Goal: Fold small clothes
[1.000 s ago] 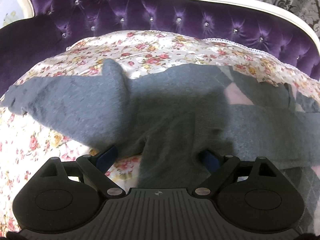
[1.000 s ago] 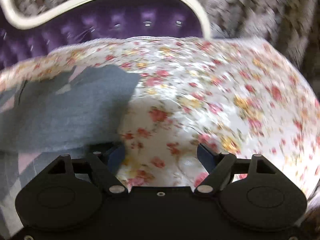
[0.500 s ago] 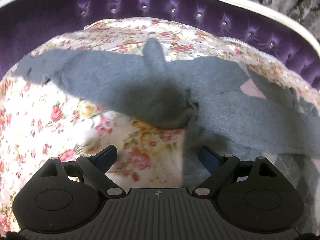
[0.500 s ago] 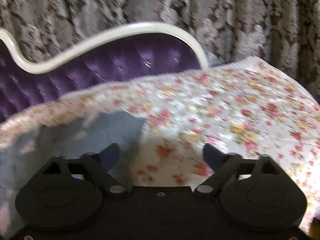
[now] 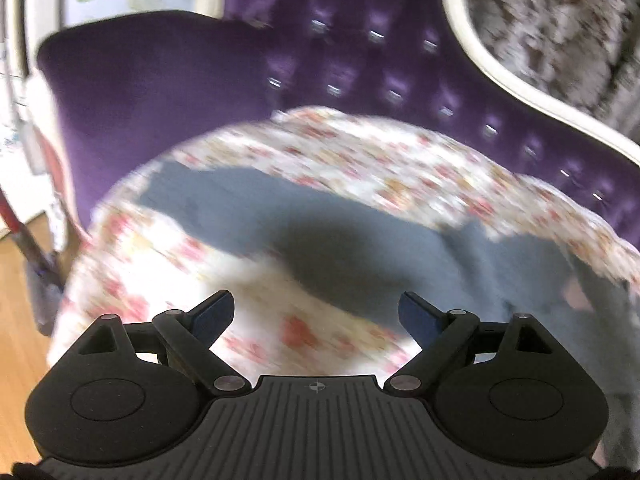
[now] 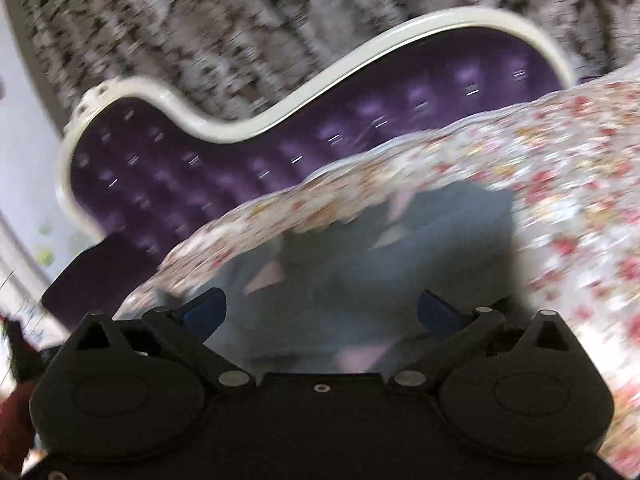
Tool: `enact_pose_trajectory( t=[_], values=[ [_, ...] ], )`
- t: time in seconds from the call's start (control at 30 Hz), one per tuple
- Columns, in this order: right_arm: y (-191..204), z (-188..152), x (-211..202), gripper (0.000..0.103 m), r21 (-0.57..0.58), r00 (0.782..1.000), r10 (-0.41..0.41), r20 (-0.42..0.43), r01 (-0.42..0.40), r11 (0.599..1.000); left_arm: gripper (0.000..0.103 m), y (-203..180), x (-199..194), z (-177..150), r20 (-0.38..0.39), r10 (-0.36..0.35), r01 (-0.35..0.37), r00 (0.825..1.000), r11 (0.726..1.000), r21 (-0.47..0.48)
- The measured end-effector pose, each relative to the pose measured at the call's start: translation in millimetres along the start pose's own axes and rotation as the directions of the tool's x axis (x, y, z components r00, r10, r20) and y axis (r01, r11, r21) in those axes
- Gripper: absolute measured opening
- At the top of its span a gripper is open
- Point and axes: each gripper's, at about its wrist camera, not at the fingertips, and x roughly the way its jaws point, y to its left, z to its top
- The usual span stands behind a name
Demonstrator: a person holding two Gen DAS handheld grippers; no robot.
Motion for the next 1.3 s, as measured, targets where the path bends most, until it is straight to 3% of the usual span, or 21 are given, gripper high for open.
enact_pose_trajectory(
  t=[0.2,0.27,0.33,0.5,0.87,0.97,1.0,1.1,1.3],
  values=[
    [53.7,-20.0,15.1,0.102,-0.080,0.995,0.078,-0.065,-0.083,0.993,0.089,50.9,17.2,23.6,0.012,0.071,-0.069,0.997,0.994,-0.084],
    [67.7,-24.7,23.8,0.102,-0.107,0.992,0.087,-0.092,-0.097,0.990,0.088,65.6,27.4,27.9,0.003,0.062,-0.061,0.998,0.991,-0.120],
    [75.3,-28.8,29.5,0.102,-0.118,0.990,0.088,-0.109,-0.101,0.988,0.080,77.0,39.5,30.1,-0.017,0.043,-0.045,0.999,0.987,-0.152],
    [87.4,-33.4,39.7,0.102,-0.123,0.987,0.091,-0.135,-0.108,0.986,0.076,95.3,67.0,31.3,-0.043,0.012,-0.021,0.999,0.980,-0.196],
    [97.3,-38.8,54.3,0.102,-0.142,0.981,0.064,-0.182,-0.091,0.986,0.067,109.0,94.7,50.0,0.025,0.002,0.004,1.000,0.974,-0.229],
    [97.5,-42.5,57.9,0.102,-0.134,0.979,0.059,-0.197,-0.086,0.987,0.033,114.6,96.9,56.8,0.037,0.008,0.002,0.999,0.966,-0.259],
    [97.4,-43.1,58.8,0.102,-0.131,0.978,0.058,-0.200,-0.085,0.988,0.009,117.7,97.7,58.4,0.036,-0.006,0.016,0.999,0.961,-0.278],
    [96.0,-44.9,59.9,0.102,-0.125,0.977,0.053,-0.208,-0.080,0.989,0.007,123.9,86.7,58.9,0.090,-0.021,0.051,0.996,0.941,-0.334],
    [91.7,-45.6,56.8,0.102,-0.112,0.976,0.047,-0.212,-0.072,0.991,0.007,115.5,30.6,67.6,0.211,-0.009,0.067,0.977,0.960,-0.270]
  ],
)
